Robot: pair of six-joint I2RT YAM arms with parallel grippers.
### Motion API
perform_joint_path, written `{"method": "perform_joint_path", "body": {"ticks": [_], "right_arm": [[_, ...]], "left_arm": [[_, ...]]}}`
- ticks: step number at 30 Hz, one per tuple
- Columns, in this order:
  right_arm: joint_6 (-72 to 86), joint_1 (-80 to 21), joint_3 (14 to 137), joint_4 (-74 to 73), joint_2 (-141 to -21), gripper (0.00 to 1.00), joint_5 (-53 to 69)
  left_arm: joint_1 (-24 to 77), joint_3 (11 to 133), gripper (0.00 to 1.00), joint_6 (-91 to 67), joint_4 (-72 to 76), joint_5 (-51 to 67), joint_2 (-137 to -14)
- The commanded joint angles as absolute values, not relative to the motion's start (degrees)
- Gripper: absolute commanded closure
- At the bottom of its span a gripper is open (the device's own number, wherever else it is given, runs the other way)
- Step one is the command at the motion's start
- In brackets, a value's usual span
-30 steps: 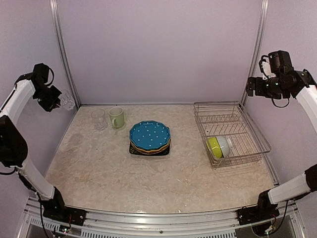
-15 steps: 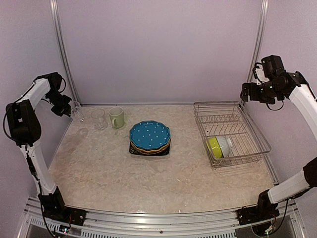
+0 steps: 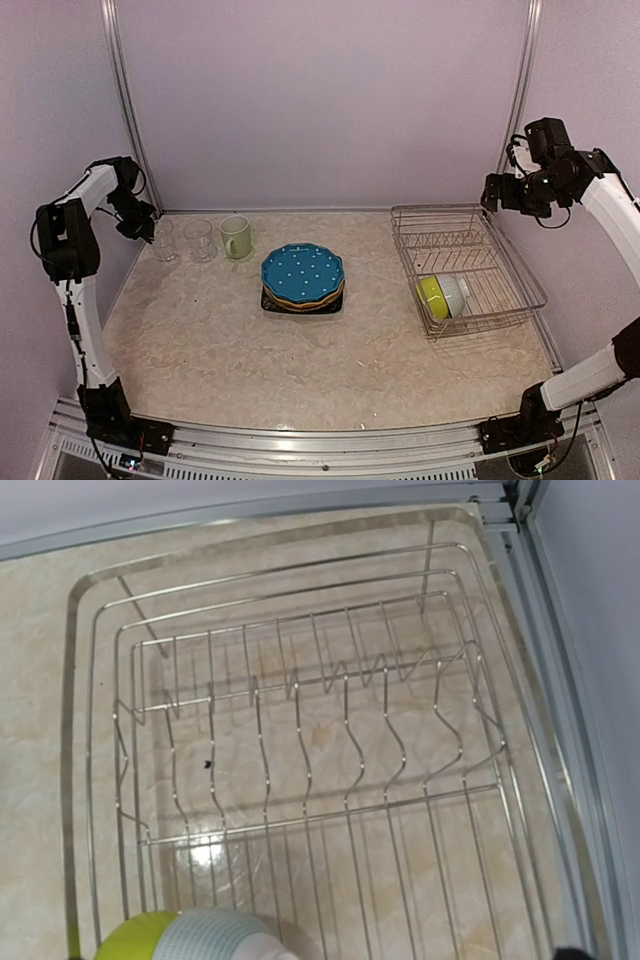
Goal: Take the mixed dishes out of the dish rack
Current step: Place the cup at the corner of the board.
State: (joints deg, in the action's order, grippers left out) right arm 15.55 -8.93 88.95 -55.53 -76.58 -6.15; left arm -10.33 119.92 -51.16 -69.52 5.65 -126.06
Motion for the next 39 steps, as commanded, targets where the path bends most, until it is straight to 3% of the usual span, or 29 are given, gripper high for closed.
{"method": "perform_joint_path", "body": {"ticks": [1, 16, 26, 33, 34, 35, 37, 39], "right_arm": [[16.5, -8.6, 87.9, -55.8, -75.8, 0.01, -4.9], [16.2, -8.6, 87.7, -55.1, -76.9, 0.01, -3.4], [14.5, -8.2, 88.4, -54.9, -77.6, 0.01, -1.5], [13.8, -7.5, 87.5, -54.5, -77.6, 0.01, -0.2], [13.6, -7.1, 87.1, -54.5, -77.5, 0.01, -0.2], [13.6, -6.7, 86.6, -54.5, -77.3, 0.01, 1.6], [13.4, -5.6, 85.6, -54.4, -76.8, 0.01, 3.8], [13.2, -4.6, 84.7, -54.1, -76.3, 0.01, 6.0]], "left_arm": [[-9.9, 121.8, 0.91, -51.1, -69.6, 5.8, -128.6], [-10.3, 121.6, 0.90, -51.8, -63.4, 8.1, -131.5], [-11.1, 121.8, 0.78, -52.7, -61.8, 9.8, -133.0], [-10.4, 117.7, 0.55, -53.1, -57.1, 7.5, -128.1], [-10.4, 116.6, 0.45, -53.1, -55.9, 6.9, -126.7], [-10.2, 115.4, 0.42, -53.0, -54.9, 6.2, -125.5], [-9.9, 113.7, 0.21, -52.9, -53.4, 4.9, -122.7], [-9.3, 112.8, 0.16, -52.3, -52.5, 3.4, -120.4]]}}
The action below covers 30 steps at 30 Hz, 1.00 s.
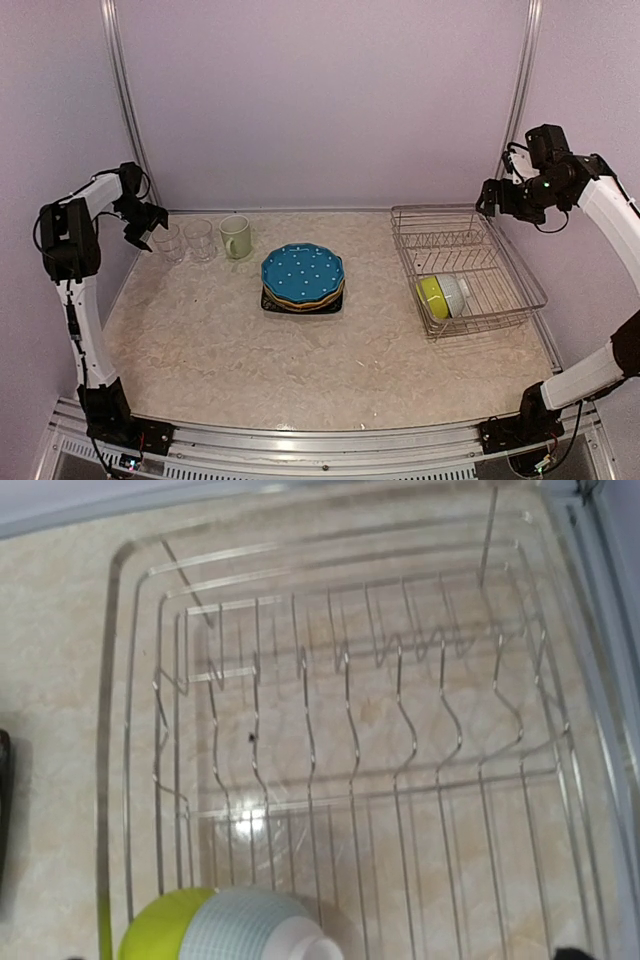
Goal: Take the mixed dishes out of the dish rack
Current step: Place the cup at the corner of the board, then grab the bowl from the dish rack.
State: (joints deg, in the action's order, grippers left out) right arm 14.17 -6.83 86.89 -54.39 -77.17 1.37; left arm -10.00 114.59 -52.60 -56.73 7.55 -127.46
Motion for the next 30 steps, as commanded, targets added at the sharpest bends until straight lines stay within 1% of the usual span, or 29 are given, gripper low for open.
{"method": "perform_joint_path", "body": {"ticks": [1, 2, 3, 4, 9, 13, 16, 21, 24, 30], "right_arm": [[13.3, -4.1, 84.3, -54.0, -76.1, 0.01, 6.9], [13.3, -3.5, 84.0, -54.2, -75.9, 0.01, 7.5], [13.4, -3.1, 83.6, -54.4, -75.8, 0.01, 8.4], [13.4, -2.5, 83.3, -54.6, -75.7, 0.01, 9.5], [14.9, 0.3, 79.2, -54.8, -74.2, 0.01, 17.0], [17.4, 3.1, 74.1, -54.0, -72.5, 0.01, 24.5], [20.1, 3.7, 69.3, -52.1, -71.9, 0.01, 29.3], [27.7, 4.9, 60.6, -45.5, -71.4, 0.02, 36.2], [30.5, 5.4, 57.6, -43.3, -71.2, 0.04, 37.1], [35.9, 6.0, 50.4, -37.0, -71.4, 0.10, 36.7]], "left_arm": [[-8.9, 112.8, 0.14, -51.6, -52.5, 2.1, -118.9], [-8.3, 112.7, 0.12, -50.9, -52.7, -0.5, -117.7], [-7.6, 112.6, 0.03, -50.1, -52.8, -2.8, -116.9], [-6.9, 112.2, 0.01, -49.1, -52.4, -4.7, -115.2], [-1.4, 105.6, 0.01, -43.4, -45.0, -14.3, -105.8], [2.9, 96.0, 0.01, -38.8, -33.2, -16.2, -97.1], [6.0, 92.2, 0.01, -35.4, -27.2, -18.0, -92.3], [13.0, 93.5, 0.01, -25.5, -24.7, -26.1, -91.4], [17.2, 94.7, 0.01, -20.9, -23.5, -29.6, -92.4], [19.7, 94.0, 0.01, -21.2, -21.4, -29.0, -91.8]]}}
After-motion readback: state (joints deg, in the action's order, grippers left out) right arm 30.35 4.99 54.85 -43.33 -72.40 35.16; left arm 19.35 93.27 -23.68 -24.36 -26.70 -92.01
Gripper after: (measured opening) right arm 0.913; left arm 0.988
